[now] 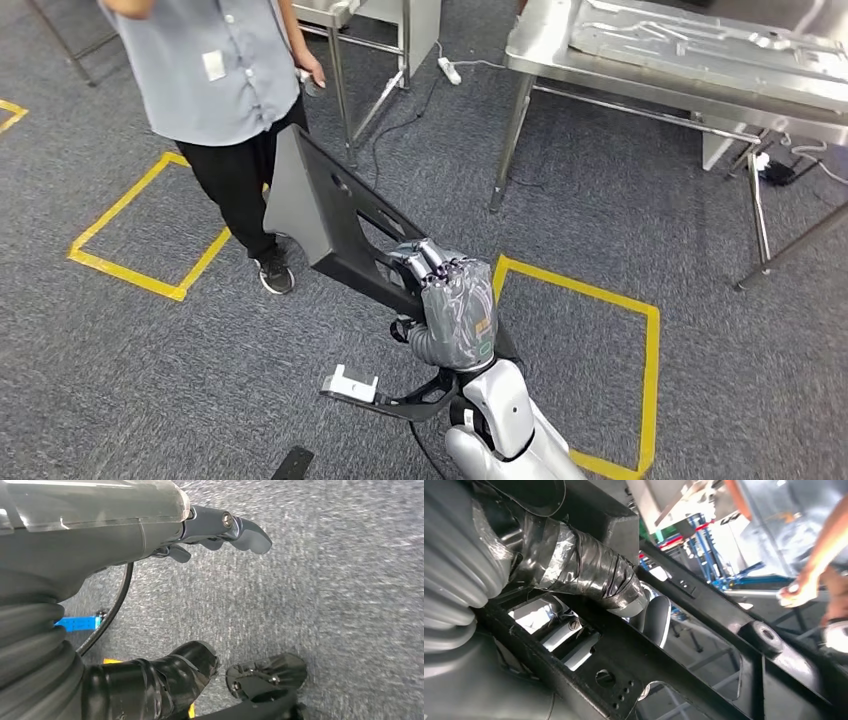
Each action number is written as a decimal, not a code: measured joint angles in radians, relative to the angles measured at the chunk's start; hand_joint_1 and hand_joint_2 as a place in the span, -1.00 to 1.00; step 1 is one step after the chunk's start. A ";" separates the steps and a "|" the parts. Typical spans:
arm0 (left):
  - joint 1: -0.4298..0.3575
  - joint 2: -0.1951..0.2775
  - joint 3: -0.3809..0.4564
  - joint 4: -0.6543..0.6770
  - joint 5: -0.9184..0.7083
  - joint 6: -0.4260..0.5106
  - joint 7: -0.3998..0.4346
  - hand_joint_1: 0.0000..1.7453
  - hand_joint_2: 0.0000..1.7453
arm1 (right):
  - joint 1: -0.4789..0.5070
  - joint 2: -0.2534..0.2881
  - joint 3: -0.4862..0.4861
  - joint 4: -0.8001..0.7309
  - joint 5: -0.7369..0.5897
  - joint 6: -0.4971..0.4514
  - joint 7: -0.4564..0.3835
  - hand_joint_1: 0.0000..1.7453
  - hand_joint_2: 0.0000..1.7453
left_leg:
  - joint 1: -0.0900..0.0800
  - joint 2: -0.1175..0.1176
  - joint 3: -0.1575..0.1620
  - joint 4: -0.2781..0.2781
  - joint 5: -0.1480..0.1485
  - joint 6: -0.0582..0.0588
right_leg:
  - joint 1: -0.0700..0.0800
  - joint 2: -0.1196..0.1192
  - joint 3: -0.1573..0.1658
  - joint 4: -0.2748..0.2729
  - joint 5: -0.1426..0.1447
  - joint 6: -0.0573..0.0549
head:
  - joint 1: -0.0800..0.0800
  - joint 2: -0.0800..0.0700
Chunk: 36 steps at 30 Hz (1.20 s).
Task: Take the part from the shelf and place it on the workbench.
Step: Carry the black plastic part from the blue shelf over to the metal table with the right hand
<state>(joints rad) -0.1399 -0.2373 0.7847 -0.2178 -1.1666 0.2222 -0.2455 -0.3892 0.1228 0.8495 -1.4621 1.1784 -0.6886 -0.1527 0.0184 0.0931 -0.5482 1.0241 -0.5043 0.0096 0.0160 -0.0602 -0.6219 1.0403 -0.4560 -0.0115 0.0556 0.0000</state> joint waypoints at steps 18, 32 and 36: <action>-0.006 0.003 0.000 0.000 0.000 -0.009 -0.002 -1.00 1.00 | -0.008 0.000 0.007 0.001 0.000 0.015 -0.001 1.00 1.00 | 0.007 -0.130 -0.036 0.008 0.031 0.008 | -0.019 0.181 -0.002 0.004 -0.001 0.014 | -0.002 0.000; -0.010 0.001 0.000 0.000 0.000 -0.016 0.000 -1.00 1.00 | -0.012 -0.002 0.015 0.003 0.004 0.047 0.002 1.00 1.00 | 0.002 -0.017 -0.009 -0.009 0.016 -0.006 | -0.008 0.044 0.013 -0.018 0.007 0.001 | 0.010 0.000; -0.010 0.003 0.000 0.000 -0.007 -0.030 -0.011 -1.00 1.00 | -0.025 -0.001 0.033 0.011 0.049 0.056 0.005 1.00 1.00 | 0.003 -0.063 -0.051 0.095 -0.047 -0.019 | -0.020 0.052 0.042 -0.056 0.019 -0.015 | 0.004 0.000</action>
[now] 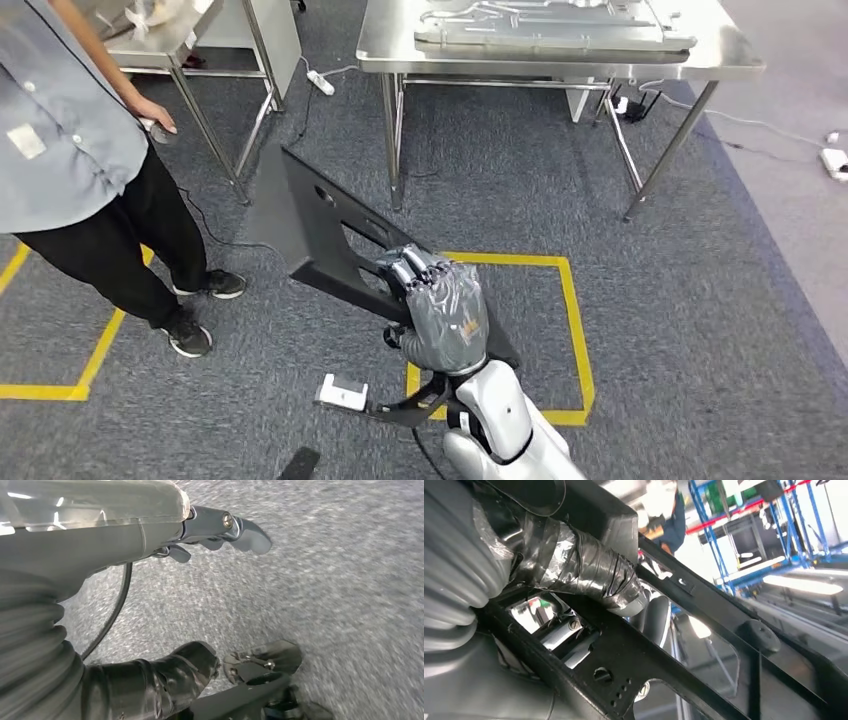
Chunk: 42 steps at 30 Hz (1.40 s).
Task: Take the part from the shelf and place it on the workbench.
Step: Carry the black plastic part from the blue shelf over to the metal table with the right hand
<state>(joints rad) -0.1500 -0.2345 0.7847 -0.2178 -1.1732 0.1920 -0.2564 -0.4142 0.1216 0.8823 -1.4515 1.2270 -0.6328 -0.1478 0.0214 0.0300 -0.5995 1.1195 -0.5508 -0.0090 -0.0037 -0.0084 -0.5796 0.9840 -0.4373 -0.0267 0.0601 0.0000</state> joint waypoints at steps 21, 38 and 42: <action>0.006 0.014 0.000 0.000 0.010 -0.048 -0.016 -1.00 1.00 | -0.026 -0.006 0.050 0.043 0.018 0.010 0.018 1.00 1.00 | 0.003 -0.021 0.016 -0.090 0.077 0.037 | -0.009 0.012 -0.115 0.215 -0.064 0.050 | 0.001 0.000; 0.007 0.019 0.000 0.001 0.005 -0.053 -0.016 -1.00 1.00 | -0.028 -0.006 0.055 0.048 0.019 0.007 0.025 1.00 1.00 | 0.000 -0.024 -0.029 -0.030 0.085 -0.004 | 0.009 0.024 0.002 0.042 -0.041 -0.001 | -0.003 0.000; 0.005 0.021 0.000 0.001 0.005 -0.056 -0.016 -1.00 1.00 | -0.028 -0.006 0.056 0.048 0.019 0.006 0.026 1.00 1.00 | -0.004 -0.026 -0.005 -0.083 0.090 0.015 | 0.012 0.026 -0.002 0.051 -0.051 0.017 | -0.003 0.000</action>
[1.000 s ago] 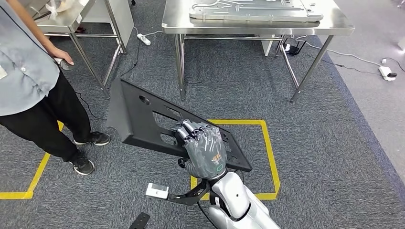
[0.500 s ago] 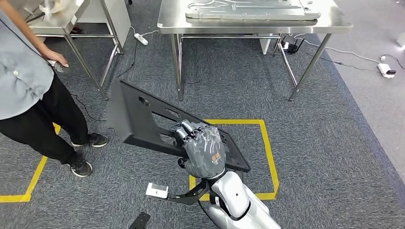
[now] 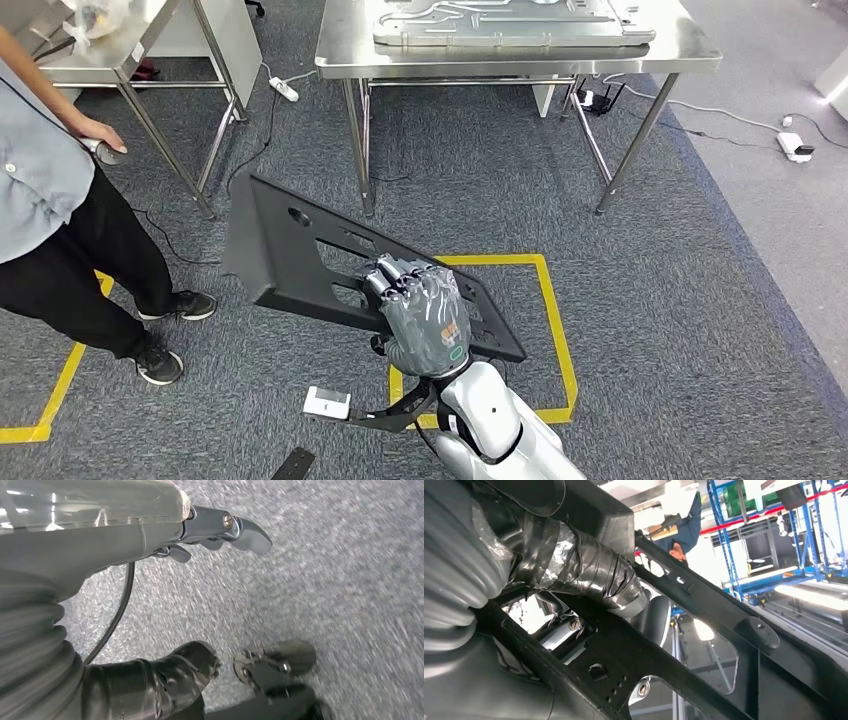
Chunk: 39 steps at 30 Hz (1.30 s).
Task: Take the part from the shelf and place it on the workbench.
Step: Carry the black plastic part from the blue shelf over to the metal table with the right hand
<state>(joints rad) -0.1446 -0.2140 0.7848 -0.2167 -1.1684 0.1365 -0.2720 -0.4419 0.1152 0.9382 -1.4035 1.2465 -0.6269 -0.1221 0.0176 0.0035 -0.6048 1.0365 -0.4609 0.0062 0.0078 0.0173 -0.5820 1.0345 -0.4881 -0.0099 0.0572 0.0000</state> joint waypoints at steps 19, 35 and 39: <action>-0.005 -0.001 0.000 0.000 -0.008 -0.002 0.000 -1.00 1.00 | -0.003 -0.005 0.001 -0.002 0.000 -0.006 0.005 1.00 1.00 | 0.012 0.006 0.006 0.087 -0.092 -0.030 | -0.015 -0.015 -0.010 -0.017 0.026 -0.016 | 0.002 0.000; -0.005 0.000 -0.001 0.000 -0.009 -0.004 0.001 -1.00 1.00 | -0.008 -0.006 0.001 -0.006 0.000 -0.006 0.005 1.00 1.00 | 0.006 0.001 0.011 -0.028 0.012 0.017 | -0.007 -0.010 -0.036 0.131 -0.094 0.021 | 0.005 0.000; -0.004 -0.001 -0.001 0.000 -0.009 -0.005 0.001 -1.00 1.00 | -0.006 -0.009 0.001 -0.006 0.001 -0.007 0.005 1.00 1.00 | 0.009 0.000 0.038 -0.024 -0.015 0.016 | -0.021 -0.012 -0.140 0.233 -0.059 0.032 | 0.006 0.000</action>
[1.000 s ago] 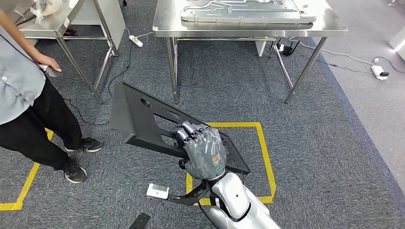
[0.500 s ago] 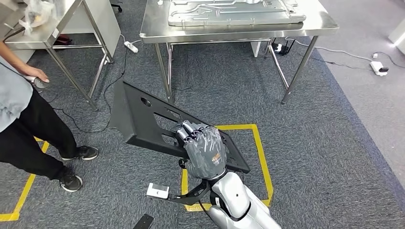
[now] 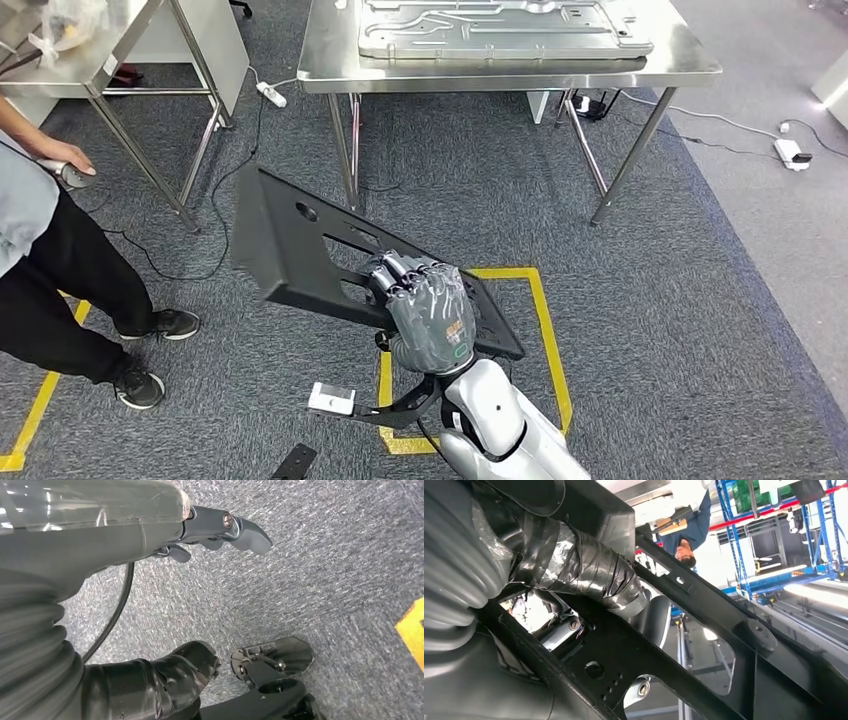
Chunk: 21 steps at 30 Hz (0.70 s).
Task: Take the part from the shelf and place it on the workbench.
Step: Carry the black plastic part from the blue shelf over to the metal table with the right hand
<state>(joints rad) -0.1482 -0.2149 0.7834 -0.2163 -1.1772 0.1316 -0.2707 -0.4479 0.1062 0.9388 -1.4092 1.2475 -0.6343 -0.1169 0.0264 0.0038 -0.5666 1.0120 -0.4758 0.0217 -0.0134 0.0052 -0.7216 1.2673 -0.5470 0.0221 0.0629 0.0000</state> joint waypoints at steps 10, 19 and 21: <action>-0.007 -0.002 0.000 0.000 0.000 0.000 0.003 -1.00 1.00 | -0.002 0.002 -0.002 -0.010 0.015 -0.015 0.000 1.00 1.00 | 0.004 0.003 0.027 0.044 -0.069 -0.047 | 0.009 -0.001 0.117 -0.246 0.091 -0.046 | 0.000 0.000; -0.002 -0.001 0.000 0.000 0.000 0.000 0.005 -1.00 1.00 | -0.002 0.007 -0.006 -0.022 0.018 -0.030 0.002 1.00 1.00 | -0.016 0.001 -0.068 0.064 0.041 -0.012 | 0.033 0.008 0.188 -0.245 0.033 -0.062 | -0.001 0.000; -0.005 0.001 0.000 0.000 -0.001 -0.001 0.006 -1.00 1.00 | -0.006 0.008 -0.009 -0.032 0.018 -0.034 0.002 1.00 1.00 | -0.023 0.001 -0.048 0.026 0.035 -0.003 | 0.033 0.007 0.190 -0.248 0.027 -0.053 | 0.000 0.000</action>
<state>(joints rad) -0.1534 -0.2140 0.7834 -0.2159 -1.1778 0.1309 -0.2646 -0.4544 0.1143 0.9297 -1.4413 1.2658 -0.6682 -0.1150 0.0037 0.0048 -0.6149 1.0384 -0.4412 0.0187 0.0191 0.0126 -0.5319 1.0195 -0.5203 -0.0310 0.0627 0.0000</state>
